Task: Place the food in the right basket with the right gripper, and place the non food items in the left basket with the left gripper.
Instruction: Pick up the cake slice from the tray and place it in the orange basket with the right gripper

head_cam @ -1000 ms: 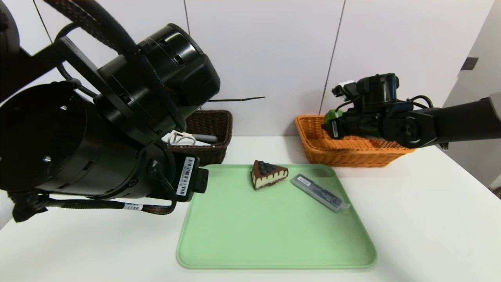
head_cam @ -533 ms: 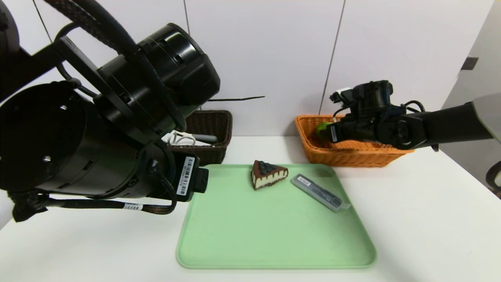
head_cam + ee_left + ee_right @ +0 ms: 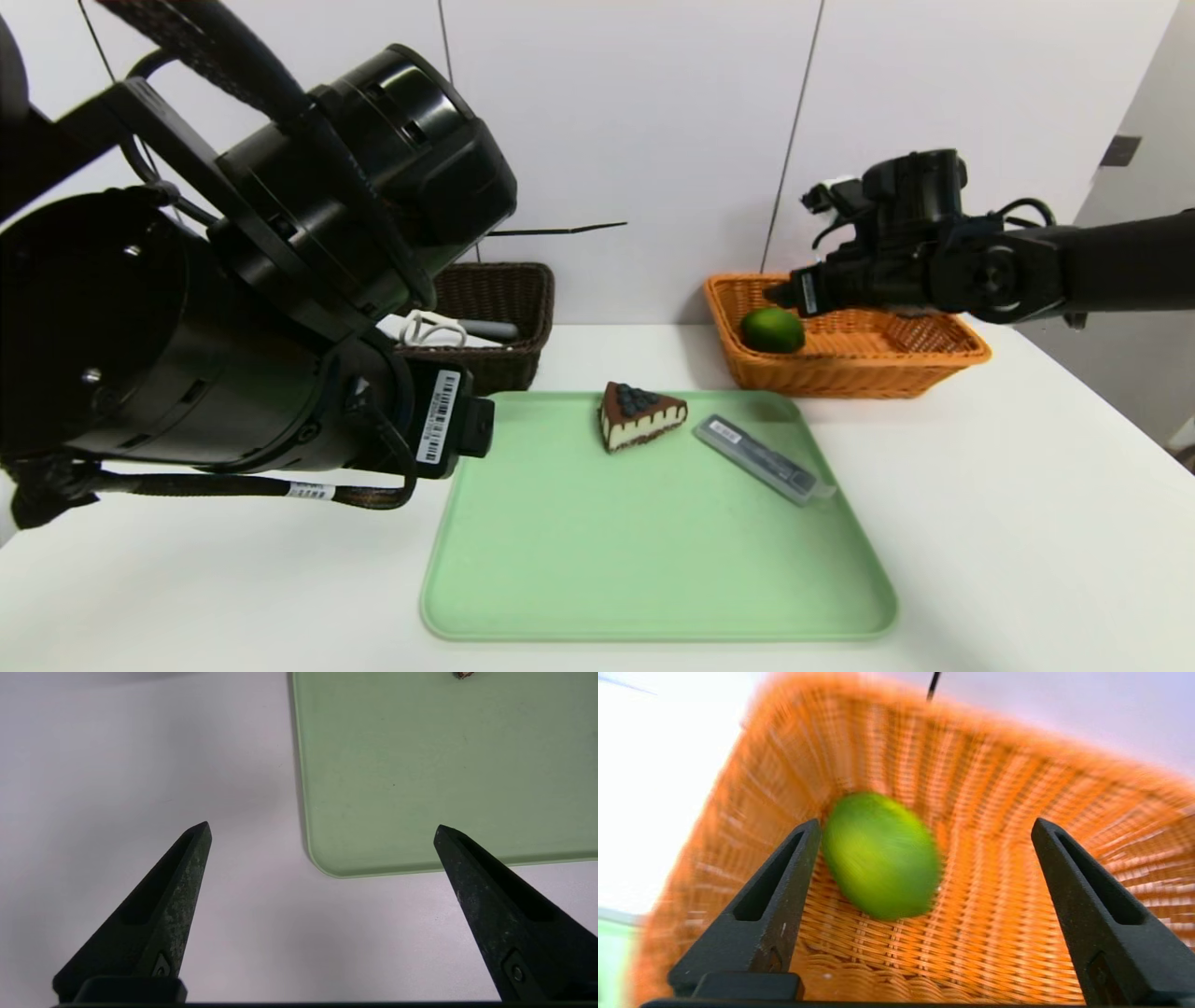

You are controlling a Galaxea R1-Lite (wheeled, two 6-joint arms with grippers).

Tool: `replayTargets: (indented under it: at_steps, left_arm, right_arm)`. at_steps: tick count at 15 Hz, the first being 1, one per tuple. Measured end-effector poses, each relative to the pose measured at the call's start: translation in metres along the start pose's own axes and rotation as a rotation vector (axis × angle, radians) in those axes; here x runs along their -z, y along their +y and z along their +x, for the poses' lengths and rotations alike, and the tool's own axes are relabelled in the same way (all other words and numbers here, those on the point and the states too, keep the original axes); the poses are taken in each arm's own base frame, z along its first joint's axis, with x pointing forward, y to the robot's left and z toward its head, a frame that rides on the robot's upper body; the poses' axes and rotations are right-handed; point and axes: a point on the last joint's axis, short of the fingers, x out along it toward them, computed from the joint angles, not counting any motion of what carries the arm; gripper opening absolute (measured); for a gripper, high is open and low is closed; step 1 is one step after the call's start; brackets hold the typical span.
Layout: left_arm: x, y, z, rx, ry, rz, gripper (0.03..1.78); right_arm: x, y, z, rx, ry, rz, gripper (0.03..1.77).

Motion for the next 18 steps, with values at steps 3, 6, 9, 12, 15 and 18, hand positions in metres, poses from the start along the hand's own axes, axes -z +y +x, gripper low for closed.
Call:
replayTargets:
  at_steps: [3,6,9,12,15,18]
  left_arm:
    - [0.0,0.0,-0.001,0.001,-0.002,-0.003,1.69]
    - [0.0,0.003,-0.004,0.007,-0.009,-0.006,1.69]
    - [0.0,0.005,-0.006,0.01,-0.011,-0.011,1.69]
    - [0.001,0.006,-0.007,0.01,-0.011,-0.012,1.69]
    - [0.002,0.008,-0.008,0.008,-0.008,-0.01,1.69]
    - [0.003,0.01,-0.01,0.01,-0.012,-0.013,1.69]
  right_arm:
    - [-0.034,0.004,-0.035,-0.032,-0.059,-0.005,1.61]
    - [-0.054,0.022,-0.067,-0.131,-0.1,-0.025,1.64]
    - [-0.058,0.044,-0.08,-0.208,-0.099,-0.047,1.67]
    - [-0.054,0.069,-0.084,-0.376,-0.061,-0.081,1.68]
    - [-0.042,0.091,-0.086,-0.533,0.013,-0.115,1.69]
    - [-0.028,0.104,-0.085,-0.641,0.091,-0.153,1.69]
